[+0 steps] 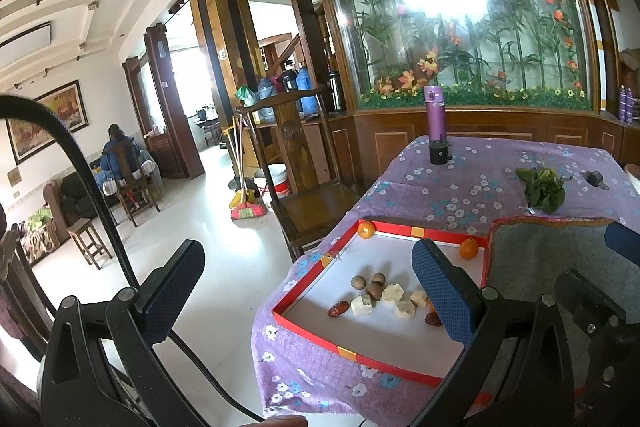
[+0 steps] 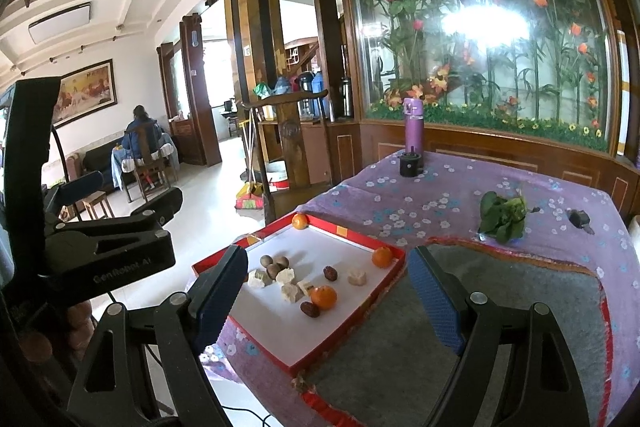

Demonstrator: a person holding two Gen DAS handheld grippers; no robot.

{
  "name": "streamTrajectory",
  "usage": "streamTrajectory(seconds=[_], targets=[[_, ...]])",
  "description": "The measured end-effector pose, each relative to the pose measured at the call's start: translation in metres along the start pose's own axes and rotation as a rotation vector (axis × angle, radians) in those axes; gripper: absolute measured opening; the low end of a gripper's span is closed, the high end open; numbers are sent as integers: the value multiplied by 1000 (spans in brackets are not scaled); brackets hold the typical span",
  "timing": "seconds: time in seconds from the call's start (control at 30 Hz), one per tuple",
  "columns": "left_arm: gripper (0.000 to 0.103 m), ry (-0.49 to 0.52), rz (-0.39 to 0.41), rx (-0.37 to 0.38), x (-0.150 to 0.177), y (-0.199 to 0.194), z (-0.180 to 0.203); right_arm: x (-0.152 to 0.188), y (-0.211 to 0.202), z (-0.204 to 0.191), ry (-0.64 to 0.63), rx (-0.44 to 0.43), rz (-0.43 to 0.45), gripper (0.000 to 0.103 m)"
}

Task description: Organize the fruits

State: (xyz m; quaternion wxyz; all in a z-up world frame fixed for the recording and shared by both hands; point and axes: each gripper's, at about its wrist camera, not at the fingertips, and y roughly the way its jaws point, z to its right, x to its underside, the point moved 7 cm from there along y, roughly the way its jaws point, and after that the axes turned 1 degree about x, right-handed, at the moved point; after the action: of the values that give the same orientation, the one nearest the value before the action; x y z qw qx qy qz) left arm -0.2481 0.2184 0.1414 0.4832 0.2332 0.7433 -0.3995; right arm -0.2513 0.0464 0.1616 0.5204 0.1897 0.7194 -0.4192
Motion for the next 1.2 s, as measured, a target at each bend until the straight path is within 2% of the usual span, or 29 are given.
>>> streamTrajectory(seconds=[1.2], targets=[[103, -5, -33, 19, 1, 26, 4, 3, 50, -15, -38, -2, -68, 84]])
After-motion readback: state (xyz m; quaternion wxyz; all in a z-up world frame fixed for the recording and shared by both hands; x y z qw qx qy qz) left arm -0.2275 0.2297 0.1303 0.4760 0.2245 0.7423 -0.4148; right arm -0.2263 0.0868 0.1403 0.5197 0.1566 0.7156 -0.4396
